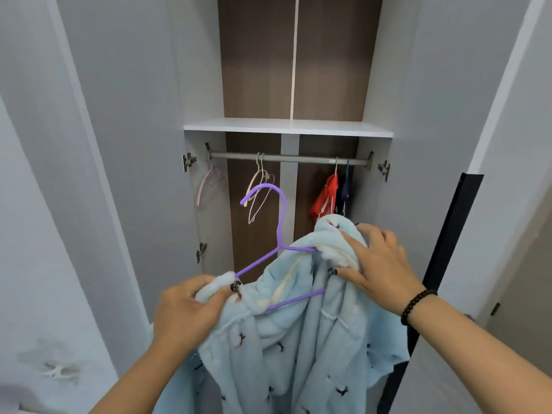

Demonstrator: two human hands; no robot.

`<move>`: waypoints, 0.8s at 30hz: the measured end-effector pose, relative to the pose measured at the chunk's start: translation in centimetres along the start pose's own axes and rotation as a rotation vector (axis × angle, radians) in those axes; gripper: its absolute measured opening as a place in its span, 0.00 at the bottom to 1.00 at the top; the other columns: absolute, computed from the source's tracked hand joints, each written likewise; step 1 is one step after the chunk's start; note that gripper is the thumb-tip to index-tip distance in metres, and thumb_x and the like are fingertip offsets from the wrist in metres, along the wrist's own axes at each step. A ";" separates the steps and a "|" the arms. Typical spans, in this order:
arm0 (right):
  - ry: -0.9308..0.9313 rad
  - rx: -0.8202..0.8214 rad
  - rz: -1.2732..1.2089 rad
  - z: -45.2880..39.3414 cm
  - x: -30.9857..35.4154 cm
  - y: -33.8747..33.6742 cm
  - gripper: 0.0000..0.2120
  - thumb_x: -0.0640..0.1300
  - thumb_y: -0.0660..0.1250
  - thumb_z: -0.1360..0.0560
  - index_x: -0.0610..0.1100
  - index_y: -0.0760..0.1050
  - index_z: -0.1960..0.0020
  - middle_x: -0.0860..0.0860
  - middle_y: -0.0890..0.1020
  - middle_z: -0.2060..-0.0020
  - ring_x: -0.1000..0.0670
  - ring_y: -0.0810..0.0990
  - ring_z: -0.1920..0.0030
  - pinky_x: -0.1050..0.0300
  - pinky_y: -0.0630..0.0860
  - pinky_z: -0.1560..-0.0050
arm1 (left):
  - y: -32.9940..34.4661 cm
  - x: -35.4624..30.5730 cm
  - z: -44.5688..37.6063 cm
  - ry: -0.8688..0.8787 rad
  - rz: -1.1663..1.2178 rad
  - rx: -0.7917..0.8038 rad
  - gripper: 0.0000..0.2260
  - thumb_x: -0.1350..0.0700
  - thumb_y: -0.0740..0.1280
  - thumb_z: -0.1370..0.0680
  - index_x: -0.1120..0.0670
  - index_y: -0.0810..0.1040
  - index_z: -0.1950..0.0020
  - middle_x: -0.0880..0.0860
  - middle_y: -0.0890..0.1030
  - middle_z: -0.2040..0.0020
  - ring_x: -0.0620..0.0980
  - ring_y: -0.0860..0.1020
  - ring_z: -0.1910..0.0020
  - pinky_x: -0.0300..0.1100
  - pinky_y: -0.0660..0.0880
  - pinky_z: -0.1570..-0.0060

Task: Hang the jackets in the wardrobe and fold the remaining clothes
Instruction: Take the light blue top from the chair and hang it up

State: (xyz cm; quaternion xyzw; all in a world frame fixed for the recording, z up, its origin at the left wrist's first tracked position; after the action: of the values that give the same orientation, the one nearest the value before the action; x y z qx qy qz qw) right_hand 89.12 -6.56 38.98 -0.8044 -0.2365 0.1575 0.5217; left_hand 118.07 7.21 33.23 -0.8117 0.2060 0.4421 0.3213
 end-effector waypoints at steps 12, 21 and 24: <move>-0.164 0.147 -0.423 1.3 -5.2 -0.1 0.13 0.54 0.57 0.20 0.51 0.74 0.40 0.56 0.80 0.48 0.54 0.77 0.49 0.59 0.73 0.49 | 4.3 -4.2 -1.6 0.192 -0.031 0.130 0.09 0.53 0.76 0.32 0.37 0.82 0.62 0.37 0.82 0.66 0.36 0.79 0.65 0.25 0.69 0.68; -0.078 0.050 -0.559 1.6 -5.0 1.0 0.10 0.51 0.60 0.20 0.47 0.74 0.55 0.54 0.77 0.66 0.55 0.72 0.67 0.58 0.72 0.63 | 11.5 -7.2 -0.7 0.459 -0.156 0.130 0.12 0.38 0.66 0.31 0.42 0.84 0.56 0.34 0.82 0.59 0.35 0.79 0.61 0.29 0.72 0.62; -0.002 0.031 -0.557 0.6 -5.7 1.4 0.12 0.51 0.61 0.20 0.44 0.74 0.56 0.50 0.76 0.67 0.50 0.72 0.67 0.53 0.73 0.62 | 13.3 -7.8 -1.3 0.491 -0.216 0.082 0.13 0.39 0.65 0.29 0.44 0.85 0.56 0.40 0.84 0.59 0.40 0.79 0.59 0.36 0.73 0.59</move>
State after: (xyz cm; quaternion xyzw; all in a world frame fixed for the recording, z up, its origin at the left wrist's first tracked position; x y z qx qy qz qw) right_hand 84.37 -9.65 37.49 -0.7003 -0.4465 0.0122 0.5569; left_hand 106.54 -2.77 35.87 -0.8982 0.2078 0.1865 0.3395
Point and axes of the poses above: each hand's wrist, its own z-axis away from the middle knuckle, its own y-axis out of the palm, x = y × z, the point moved 2 cm from there along -z, towards the middle knuckle
